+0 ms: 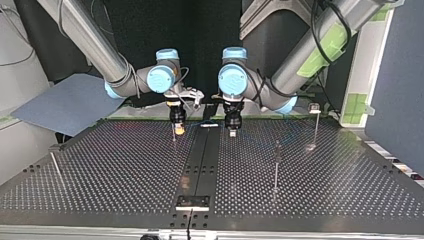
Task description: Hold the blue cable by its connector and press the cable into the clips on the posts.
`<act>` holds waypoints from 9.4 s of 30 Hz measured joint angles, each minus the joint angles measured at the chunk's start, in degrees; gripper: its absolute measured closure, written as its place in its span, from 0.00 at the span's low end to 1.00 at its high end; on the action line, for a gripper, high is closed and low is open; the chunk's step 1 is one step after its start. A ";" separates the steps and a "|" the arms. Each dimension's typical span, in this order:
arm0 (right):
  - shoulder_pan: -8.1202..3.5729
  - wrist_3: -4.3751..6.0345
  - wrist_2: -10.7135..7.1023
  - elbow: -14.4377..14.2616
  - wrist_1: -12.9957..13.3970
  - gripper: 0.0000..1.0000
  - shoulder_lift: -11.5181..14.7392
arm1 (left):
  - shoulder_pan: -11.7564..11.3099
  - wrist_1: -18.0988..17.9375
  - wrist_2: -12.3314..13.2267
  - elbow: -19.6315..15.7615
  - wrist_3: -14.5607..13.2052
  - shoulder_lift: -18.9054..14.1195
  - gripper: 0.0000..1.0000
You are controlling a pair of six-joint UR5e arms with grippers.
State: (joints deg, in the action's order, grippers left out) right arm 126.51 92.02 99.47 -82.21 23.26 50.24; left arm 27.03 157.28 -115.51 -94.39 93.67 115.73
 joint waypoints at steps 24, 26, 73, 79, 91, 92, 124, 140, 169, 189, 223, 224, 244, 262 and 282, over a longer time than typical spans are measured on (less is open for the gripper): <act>-1.50 -0.96 0.85 -8.84 1.37 1.00 0.00 | 5.89 -6.37 -1.73 -0.08 0.76 8.92 1.00; -1.67 -0.88 0.87 -9.27 1.73 1.00 0.00 | 6.34 -6.48 -1.85 -0.08 0.77 9.59 1.00; -7.40 1.67 3.61 -18.55 13.12 1.00 -2.28 | 11.30 -10.53 -2.81 -0.07 0.95 15.07 1.00; -10.18 2.30 1.76 -18.55 14.53 1.00 -2.63 | 11.75 -11.40 -3.16 -0.07 1.08 15.08 1.00; -13.67 2.22 -3.34 -18.21 15.75 1.00 -2.65 | 11.91 -12.10 -4.04 -0.02 1.30 15.15 1.00; -13.90 2.03 -3.78 -18.19 15.76 1.00 -2.65 | 11.92 -12.23 -4.13 -0.01 1.32 15.15 1.00; -18.47 1.58 -20.39 -18.18 15.78 1.00 -2.64 | 14.71 -10.60 -3.60 12.61 6.40 25.29 1.00; -21.76 2.45 -21.32 -17.72 15.69 1.00 -2.64 | 13.91 -9.95 -1.10 13.97 6.52 28.24 1.00; -24.83 2.57 -20.98 -14.67 15.86 1.00 -2.67 | 11.64 -7.81 5.56 19.42 8.44 28.25 1.00; -24.83 2.82 -17.68 -14.04 17.63 1.00 -3.65 | 11.39 -7.79 8.59 20.18 8.67 29.89 1.00; -25.56 4.55 -16.27 -11.39 19.24 1.00 -4.80 | 8.54 -7.28 9.63 25.04 11.55 29.93 1.00; -25.56 4.55 -16.25 -11.39 19.26 1.00 -4.81 | 8.61 -7.35 9.60 25.04 11.50 29.94 1.00; -25.72 4.60 -16.29 -10.84 20.00 1.00 -6.72 | 8.79 -6.83 10.45 25.06 10.41 32.33 1.00; -27.17 5.72 -15.39 -8.87 20.31 1.00 -8.10 | 8.00 -2.78 14.11 31.02 14.53 33.98 1.00; -27.35 5.31 -15.51 -8.63 20.43 1.00 -8.54 | 7.03 7.24 7.96 35.68 5.08 37.14 0.00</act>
State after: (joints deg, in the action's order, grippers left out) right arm 99.15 97.33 83.96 -90.83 43.69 41.70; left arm 34.06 164.52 -107.55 -58.71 98.75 152.87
